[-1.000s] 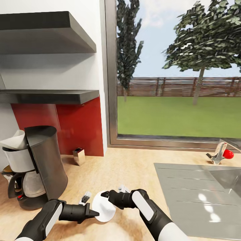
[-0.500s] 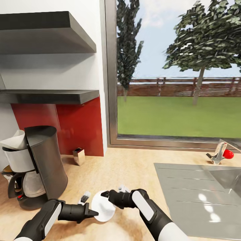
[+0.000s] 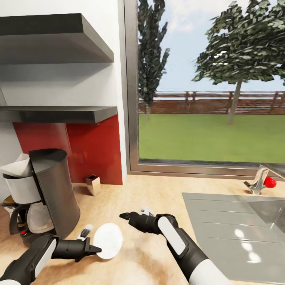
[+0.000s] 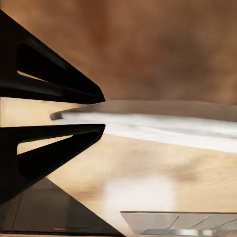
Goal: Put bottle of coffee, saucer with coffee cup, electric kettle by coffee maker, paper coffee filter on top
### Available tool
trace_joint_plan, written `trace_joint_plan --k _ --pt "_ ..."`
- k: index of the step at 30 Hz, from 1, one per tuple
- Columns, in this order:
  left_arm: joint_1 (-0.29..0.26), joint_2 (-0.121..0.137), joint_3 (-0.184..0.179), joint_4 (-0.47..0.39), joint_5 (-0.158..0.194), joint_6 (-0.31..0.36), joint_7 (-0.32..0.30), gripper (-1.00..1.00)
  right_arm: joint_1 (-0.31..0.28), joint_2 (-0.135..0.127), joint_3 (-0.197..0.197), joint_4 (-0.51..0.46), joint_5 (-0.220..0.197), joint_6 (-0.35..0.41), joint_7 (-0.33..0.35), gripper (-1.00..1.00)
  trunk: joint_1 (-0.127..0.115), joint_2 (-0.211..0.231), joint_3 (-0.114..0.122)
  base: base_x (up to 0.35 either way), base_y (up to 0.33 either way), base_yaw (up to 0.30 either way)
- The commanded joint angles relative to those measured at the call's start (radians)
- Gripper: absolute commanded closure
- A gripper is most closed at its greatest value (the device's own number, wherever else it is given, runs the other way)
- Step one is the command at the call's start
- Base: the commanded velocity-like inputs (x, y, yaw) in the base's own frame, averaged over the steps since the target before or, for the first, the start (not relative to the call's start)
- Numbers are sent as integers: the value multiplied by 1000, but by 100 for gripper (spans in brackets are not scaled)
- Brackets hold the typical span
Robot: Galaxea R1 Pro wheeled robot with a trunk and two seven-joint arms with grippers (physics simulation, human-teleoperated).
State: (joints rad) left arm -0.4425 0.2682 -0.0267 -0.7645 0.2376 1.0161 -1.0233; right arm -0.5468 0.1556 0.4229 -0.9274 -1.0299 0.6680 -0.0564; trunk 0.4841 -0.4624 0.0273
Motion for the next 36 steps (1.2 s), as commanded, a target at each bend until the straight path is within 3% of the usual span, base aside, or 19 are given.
trace_joint_plan --k 1,7,11,17,36 --pt "0 4 -4 1 -14 -7 -14 100 0 -9 1 -11 -7 -4 -6 -100 0 -1 0 0 0 0" --pt "1 13 -4 1 -15 -8 -59 100 -1 -83 0 -68 -8 -94 1 -100 0 -1 0 0 0 0" --pt "1 12 -5 0 -14 -10 -65 100 -1 -107 0 -79 -9 -119 3 -100 0 -1 0 0 0 0" --pt "2 9 -8 -1 -14 -11 -66 100 -1 -114 0 -82 -9 -126 4 -100 0 -1 0 -102 0 0" --pt "1 9 -7 -12 -12 -6 -67 100 -1 -114 2 -84 -7 -126 4 -100 0 -1 0 -329 0 0"
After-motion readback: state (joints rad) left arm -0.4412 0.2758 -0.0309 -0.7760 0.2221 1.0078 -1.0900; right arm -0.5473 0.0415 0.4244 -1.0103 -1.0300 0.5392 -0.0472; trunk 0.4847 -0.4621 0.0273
